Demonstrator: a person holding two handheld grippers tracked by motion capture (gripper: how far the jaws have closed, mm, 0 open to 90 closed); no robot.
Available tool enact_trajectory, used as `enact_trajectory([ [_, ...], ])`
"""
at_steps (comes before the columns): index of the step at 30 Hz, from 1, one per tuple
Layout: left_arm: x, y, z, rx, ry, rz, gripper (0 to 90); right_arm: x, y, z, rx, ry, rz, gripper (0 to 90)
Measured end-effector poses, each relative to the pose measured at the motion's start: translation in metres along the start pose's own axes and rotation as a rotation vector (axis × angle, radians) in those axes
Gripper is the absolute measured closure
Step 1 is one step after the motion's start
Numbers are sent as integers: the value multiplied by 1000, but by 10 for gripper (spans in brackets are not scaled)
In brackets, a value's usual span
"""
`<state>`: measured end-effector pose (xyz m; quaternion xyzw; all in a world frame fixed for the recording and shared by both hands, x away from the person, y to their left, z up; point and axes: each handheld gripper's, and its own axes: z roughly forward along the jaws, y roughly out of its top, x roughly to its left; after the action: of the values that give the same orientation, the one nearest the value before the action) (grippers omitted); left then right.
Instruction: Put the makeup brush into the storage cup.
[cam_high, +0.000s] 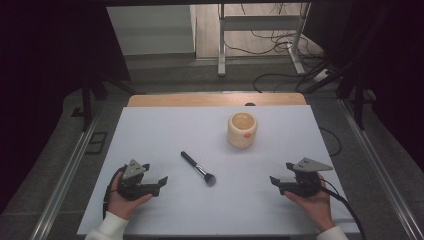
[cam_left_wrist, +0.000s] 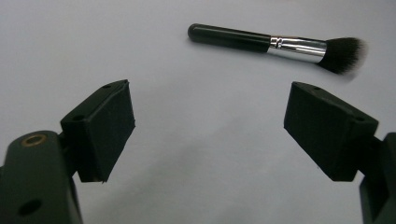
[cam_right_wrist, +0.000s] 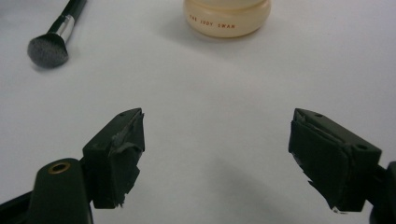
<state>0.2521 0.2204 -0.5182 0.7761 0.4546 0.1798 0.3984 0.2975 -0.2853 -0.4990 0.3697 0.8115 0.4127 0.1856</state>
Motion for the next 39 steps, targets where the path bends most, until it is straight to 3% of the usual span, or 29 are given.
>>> enact_trajectory([
  [13, 0, -2, 0, 6, 2, 10, 166, 2, -2, -1, 14, -12, -29, 191],
  [39, 0, -1, 0, -1, 2, 10, 165, 0, -3, -8, -9, -25, -26, 190],
])
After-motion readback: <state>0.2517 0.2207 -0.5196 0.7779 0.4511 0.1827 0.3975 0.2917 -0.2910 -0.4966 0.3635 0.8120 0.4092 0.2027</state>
